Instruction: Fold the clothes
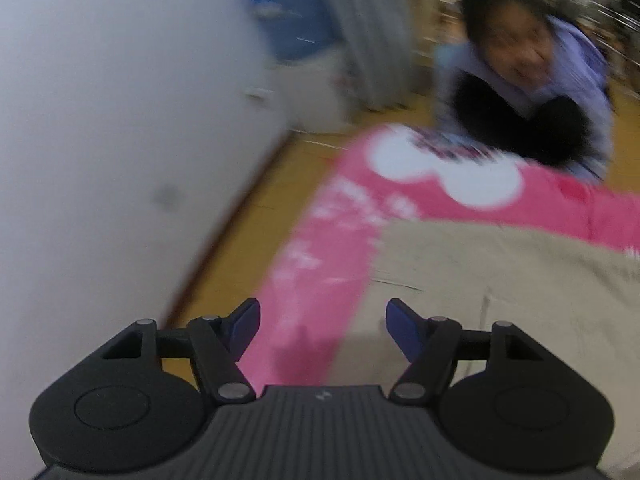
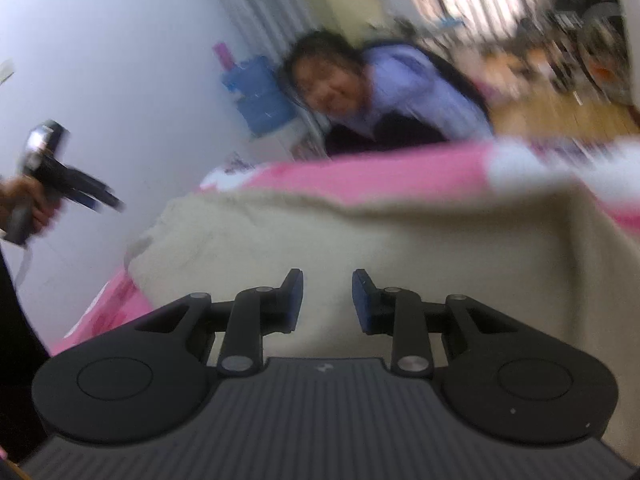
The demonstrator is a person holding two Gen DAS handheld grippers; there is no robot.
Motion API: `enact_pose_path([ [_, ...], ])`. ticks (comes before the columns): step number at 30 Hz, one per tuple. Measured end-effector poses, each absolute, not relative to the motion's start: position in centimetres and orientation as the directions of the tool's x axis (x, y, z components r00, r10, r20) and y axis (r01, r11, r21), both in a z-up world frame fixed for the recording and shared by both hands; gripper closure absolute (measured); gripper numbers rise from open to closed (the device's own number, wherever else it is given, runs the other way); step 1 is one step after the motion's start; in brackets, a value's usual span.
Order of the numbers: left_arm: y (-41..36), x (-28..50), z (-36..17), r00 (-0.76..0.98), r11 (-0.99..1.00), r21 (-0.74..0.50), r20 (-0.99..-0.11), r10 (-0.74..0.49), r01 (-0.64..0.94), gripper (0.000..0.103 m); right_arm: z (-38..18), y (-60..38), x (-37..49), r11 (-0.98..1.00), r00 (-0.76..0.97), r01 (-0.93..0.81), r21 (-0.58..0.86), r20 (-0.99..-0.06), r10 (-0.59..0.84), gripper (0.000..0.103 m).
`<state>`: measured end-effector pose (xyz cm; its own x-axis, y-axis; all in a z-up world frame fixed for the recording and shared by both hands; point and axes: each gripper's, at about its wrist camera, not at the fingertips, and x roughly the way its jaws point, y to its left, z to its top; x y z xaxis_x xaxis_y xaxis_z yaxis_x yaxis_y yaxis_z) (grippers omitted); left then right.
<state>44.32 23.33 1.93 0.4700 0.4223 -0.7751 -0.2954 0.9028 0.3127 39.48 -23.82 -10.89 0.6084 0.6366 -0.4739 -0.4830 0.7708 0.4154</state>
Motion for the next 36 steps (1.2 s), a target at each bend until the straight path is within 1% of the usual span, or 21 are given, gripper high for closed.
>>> enact_pose_path([
  [4,24.8,47.2,-6.3,0.527,0.968,0.199,-0.813,0.249,-0.151,0.037,-9.8,-16.1,45.0,0.676,0.567,-0.58,0.454,-0.371,0.736,0.076],
  [5,25.1,47.6,-7.9,0.543,0.978,0.169,-0.814,0.206,-0.119,0.037,-9.4,-13.7,46.4,0.657,0.55,-0.607,0.447,-0.36,0.754,0.076],
  [8,26.3,46.5,-8.8,0.641,0.993,0.092,-0.759,0.115,-0.07,0.037,-8.4,-6.2,50.2,0.602,0.485,-0.696,0.391,-0.362,0.796,0.076],
  [11,28.1,46.1,-9.3,0.719,0.998,0.043,-0.693,0.057,-0.037,0.037,-7.6,1.5,53.7,0.559,0.418,-0.77,0.307,-0.42,0.806,0.075],
  [14,30.2,45.2,-9.9,0.77,1.0,-0.012,-0.638,0.013,-0.027,0.036,-7.7,7.8,56.3,0.511,0.346,-0.832,0.215,-0.519,0.782,0.07],
  [17,31.5,44.5,-10.7,0.783,0.999,-0.049,-0.62,-0.045,0.019,0.036,-8.4,12.4,57.8,0.45,0.25,-0.872,0.19,-0.618,0.745,0.069],
  [19,32.4,44.1,-11.4,0.786,0.994,-0.103,-0.611,-0.097,0.043,0.036,-9.1,14.7,58.4,0.419,0.195,-0.889,0.183,-0.678,0.709,0.069],
  [22,33.5,44.5,-12.2,0.791,0.98,-0.187,-0.588,-0.172,0.074,0.037,-9.9,16.5,58.6,0.393,0.127,-0.898,0.2,-0.737,0.664,0.069],
  [24,34.0,45.0,-12.7,0.789,0.97,-0.221,-0.577,-0.211,0.098,0.045,-10.2,17.1,58.3,0.383,0.098,-0.901,0.204,-0.764,0.637,0.069],
  [25,34.1,45.3,-12.8,0.784,0.965,-0.235,-0.576,-0.232,0.113,0.05,-10.2,17.4,58.2,0.378,0.085,-0.902,0.209,-0.773,0.629,0.069],
  [27,34.0,45.9,-13.3,0.771,0.956,-0.257,-0.577,-0.27,0.142,0.056,-10.6,17.8,58.1,0.376,0.073,-0.903,0.207,-0.789,0.61,0.071],
  [28,33.9,46.1,-13.5,0.764,0.952,-0.263,-0.579,-0.285,0.156,0.065,-10.6,17.9,58.1,0.376,0.068,-0.903,0.209,-0.793,0.606,0.078],
  [29,33.8,46.2,-13.7,0.758,0.949,-0.266,-0.58,-0.298,0.17,0.07,-10.7,17.8,58.0,0.375,0.064,-0.902,0.213,-0.794,0.605,0.088],
  [31,33.5,46.2,-13.7,0.765,0.95,-0.257,-0.57,-0.299,0.18,0.071,-10.3,17.6,57.6,0.368,0.076,-0.909,0.197,-0.788,0.611,0.092],
  [32,33.5,46.2,-13.7,0.771,0.95,-0.255,-0.563,-0.298,0.181,0.076,-9.9,17.5,57.3,0.367,0.094,-0.913,0.181,-0.781,0.618,0.093],
  [34,33.7,46.4,-13.7,0.777,0.944,-0.277,-0.549,-0.309,0.179,0.082,-9.4,17.3,57.5,0.382,0.124,-0.909,0.168,-0.765,0.632,0.094],
  [36,33.9,46.6,-13.7,0.781,0.936,-0.305,-0.536,-0.321,0.176,0.085,-9.0,16.9,57.7,0.406,0.151,-0.898,0.169,-0.749,0.645,0.094],
])
